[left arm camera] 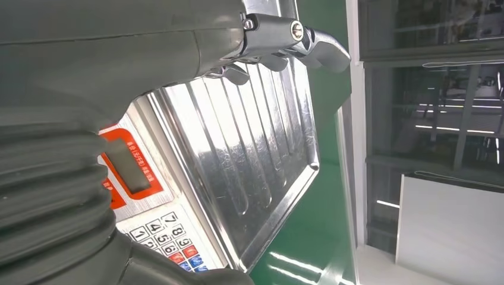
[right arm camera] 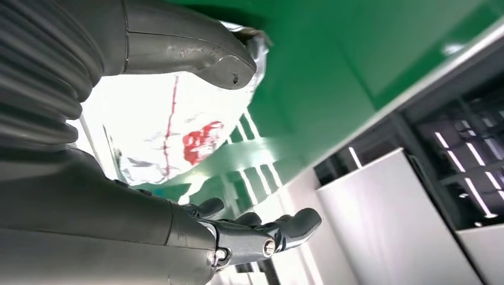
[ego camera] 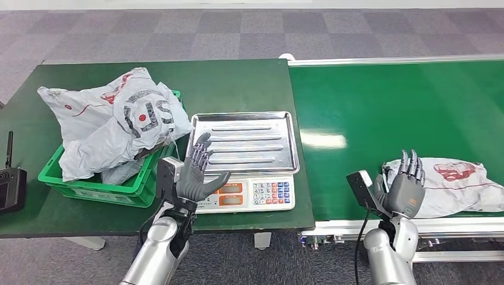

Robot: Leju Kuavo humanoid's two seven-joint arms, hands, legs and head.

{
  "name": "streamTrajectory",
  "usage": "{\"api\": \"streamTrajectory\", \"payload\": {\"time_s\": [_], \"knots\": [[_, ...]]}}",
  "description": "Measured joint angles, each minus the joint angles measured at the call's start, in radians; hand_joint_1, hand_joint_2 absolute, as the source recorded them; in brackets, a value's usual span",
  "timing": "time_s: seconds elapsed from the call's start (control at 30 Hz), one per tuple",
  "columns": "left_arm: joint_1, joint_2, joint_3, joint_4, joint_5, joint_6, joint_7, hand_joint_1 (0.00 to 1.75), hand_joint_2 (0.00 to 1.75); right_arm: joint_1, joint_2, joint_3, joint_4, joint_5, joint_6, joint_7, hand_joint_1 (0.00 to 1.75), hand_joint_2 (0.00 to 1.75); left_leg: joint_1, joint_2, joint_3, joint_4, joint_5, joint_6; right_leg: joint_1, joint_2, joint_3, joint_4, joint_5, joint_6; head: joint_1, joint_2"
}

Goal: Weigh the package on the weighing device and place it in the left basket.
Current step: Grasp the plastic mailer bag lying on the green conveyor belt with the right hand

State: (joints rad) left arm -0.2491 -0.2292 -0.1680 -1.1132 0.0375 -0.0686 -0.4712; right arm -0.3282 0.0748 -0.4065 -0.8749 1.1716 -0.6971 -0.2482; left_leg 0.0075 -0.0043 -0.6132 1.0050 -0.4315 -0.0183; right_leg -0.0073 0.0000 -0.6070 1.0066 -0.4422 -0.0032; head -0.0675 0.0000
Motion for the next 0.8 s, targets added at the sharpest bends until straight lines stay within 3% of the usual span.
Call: {"api": "streamTrajectory", "payload": {"time_s": [0.27,0.8], "knots": [[0.003,0.004,0.001,0.0,0.001,0.0,-0.004,0.0,1.75,-0.032,0.006,-0.073,0.066,0.012,0.0,-0.014,0.0,1.75,0.0,0.0,0.0,0.0,0.0,0.0,0.0,0.0,0.0,0.0,0.0,0.0,0.0,0.0],[0.013,0.011,0.022,-0.009,0.006,0.009,-0.013,0.0,1.75,-0.096,0.012,-0.097,0.14,0.063,0.0,-0.012,0.0,1.75,0.0,0.0,0.0,0.0,0.0,0.0,0.0,0.0,0.0,0.0,0.0,0.0,0.0,0.0]]}}
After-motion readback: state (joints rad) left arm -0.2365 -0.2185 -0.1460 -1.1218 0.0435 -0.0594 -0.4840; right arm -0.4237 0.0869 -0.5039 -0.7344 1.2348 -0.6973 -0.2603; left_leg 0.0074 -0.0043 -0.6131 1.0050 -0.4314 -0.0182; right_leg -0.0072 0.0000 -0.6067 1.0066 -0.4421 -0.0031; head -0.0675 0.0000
